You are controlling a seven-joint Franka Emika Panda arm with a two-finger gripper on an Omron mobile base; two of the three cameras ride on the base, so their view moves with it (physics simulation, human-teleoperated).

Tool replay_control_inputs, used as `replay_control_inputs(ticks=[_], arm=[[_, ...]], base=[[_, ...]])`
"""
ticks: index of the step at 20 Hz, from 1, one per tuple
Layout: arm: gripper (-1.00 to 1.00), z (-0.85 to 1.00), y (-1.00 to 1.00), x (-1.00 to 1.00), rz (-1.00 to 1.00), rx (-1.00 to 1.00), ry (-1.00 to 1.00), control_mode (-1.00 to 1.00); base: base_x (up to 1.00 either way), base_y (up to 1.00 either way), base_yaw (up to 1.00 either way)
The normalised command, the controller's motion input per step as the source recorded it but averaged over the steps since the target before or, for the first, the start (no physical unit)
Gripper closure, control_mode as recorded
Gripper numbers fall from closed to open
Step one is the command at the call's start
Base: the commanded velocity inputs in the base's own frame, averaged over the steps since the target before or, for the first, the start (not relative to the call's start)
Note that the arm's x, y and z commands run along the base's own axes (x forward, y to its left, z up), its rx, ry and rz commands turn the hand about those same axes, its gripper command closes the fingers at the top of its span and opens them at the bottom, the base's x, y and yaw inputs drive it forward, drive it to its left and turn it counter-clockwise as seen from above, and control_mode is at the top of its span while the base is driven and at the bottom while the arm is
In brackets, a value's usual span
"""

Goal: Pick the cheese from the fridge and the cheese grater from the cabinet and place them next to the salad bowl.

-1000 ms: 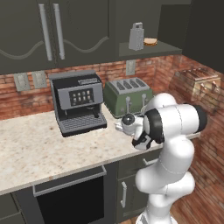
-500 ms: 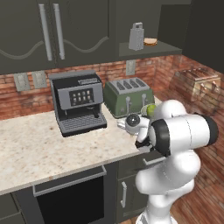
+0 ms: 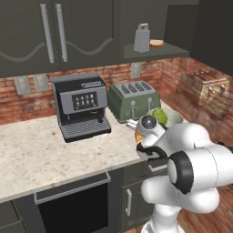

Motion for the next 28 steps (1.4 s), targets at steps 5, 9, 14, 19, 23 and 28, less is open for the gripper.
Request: replay_control_inputs(ticks=[5, 9, 14, 19, 23, 28], arm=[[-1.00, 1.00, 0.00, 0.00, 0.00, 0.13, 0.26, -1.00], [-1.00, 1.00, 0.00, 0.00, 0.00, 0.18, 0.34, -1.00], [-1.00, 0.99, 0.03, 0.00, 0.01, 0.10, 0.31, -1.00], [-1.00, 0.32, 0.00, -0.25, 0.06, -0.01, -0.01, -1.00], [-1.00, 0.11, -0.12, -0.67, 0.19, -0.02, -0.35, -1.00], [-1.00, 0.52, -0.01, -0.58, 0.29, -0.19, -0.33, -1.00]], base=[[0.00, 0.00, 0.00], [0.00, 0.00, 0.00], [0.00, 0.00, 0.00], [0.00, 0.00, 0.00], [0.00, 0.00, 0.00], [0.00, 0.00, 0.00]])
